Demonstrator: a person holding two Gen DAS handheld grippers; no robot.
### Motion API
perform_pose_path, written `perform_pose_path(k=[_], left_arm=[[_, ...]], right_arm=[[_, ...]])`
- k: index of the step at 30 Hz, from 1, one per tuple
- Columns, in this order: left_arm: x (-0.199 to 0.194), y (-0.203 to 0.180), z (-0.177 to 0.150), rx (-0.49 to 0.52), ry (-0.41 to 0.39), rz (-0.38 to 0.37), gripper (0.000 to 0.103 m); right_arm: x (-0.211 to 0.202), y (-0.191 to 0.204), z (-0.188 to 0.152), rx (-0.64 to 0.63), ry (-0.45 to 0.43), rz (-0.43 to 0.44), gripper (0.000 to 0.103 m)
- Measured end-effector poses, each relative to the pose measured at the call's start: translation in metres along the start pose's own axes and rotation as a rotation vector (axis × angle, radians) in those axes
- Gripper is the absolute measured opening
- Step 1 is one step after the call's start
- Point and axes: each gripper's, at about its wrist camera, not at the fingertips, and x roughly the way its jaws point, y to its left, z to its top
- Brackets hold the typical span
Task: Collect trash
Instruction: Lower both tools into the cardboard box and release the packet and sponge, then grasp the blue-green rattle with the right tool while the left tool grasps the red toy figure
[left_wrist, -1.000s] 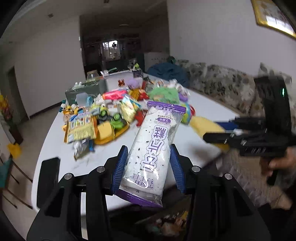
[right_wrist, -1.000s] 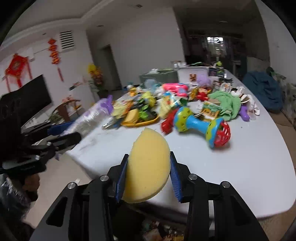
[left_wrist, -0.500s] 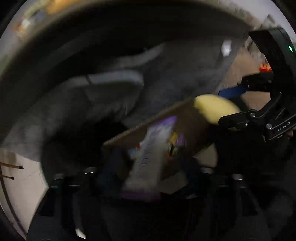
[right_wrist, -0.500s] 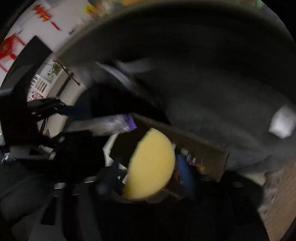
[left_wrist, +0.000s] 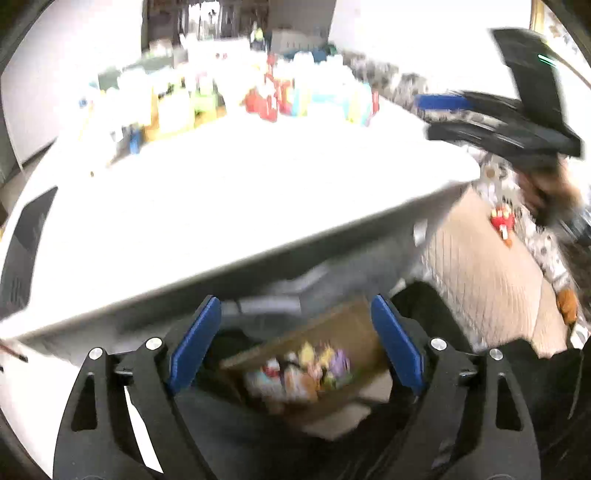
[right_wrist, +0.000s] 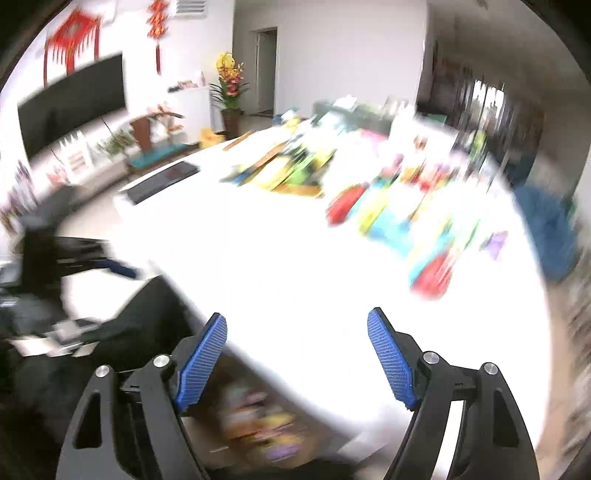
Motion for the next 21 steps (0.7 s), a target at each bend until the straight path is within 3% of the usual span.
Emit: perform_pose_path(k=[3, 6, 9, 11, 12, 16, 21], left_arm=[[-0.005, 0.004, 0.018, -0.02, -0.047, -0.007, 0.082], [-0.001, 0.008, 0.028, -0.037, -0.061, 0.0, 0.082], [0.009, 0.013, 0.038, -0.051, -0.049, 0.004, 0.082], [0.022, 0.017, 0.056, -0.07, -0.032, -0.008, 0.082], [0.027, 0.017, 0.064, -0.081, -0.027, -0.009, 0.082], [0.06, 0.02, 0.1, -0.11, -0.001, 0.013, 0.082], [0.106, 0.022, 0.156, -0.159, 0.011, 0.018, 0.082]], right_arm=[[0.043, -0.027, 0.043, -0.115, 0.116, -0.089, 0.069], [0.09, -0.034, 0.061, -0.276, 0.309, -0.118, 0.068], [0.135, -0.041, 0.069, -0.344, 0.451, -0.039, 0.064], [0.159, -0.05, 0.066, -0.315, 0.525, 0.035, 0.047], [0.165, -0.057, 0.068, -0.269, 0.524, 0.083, 0.026], [0.161, -0.083, 0.061, -0.136, 0.503, 0.161, 0.023], [0.109, -0.147, 0.01, 0.224, 0.326, 0.303, 0.023]])
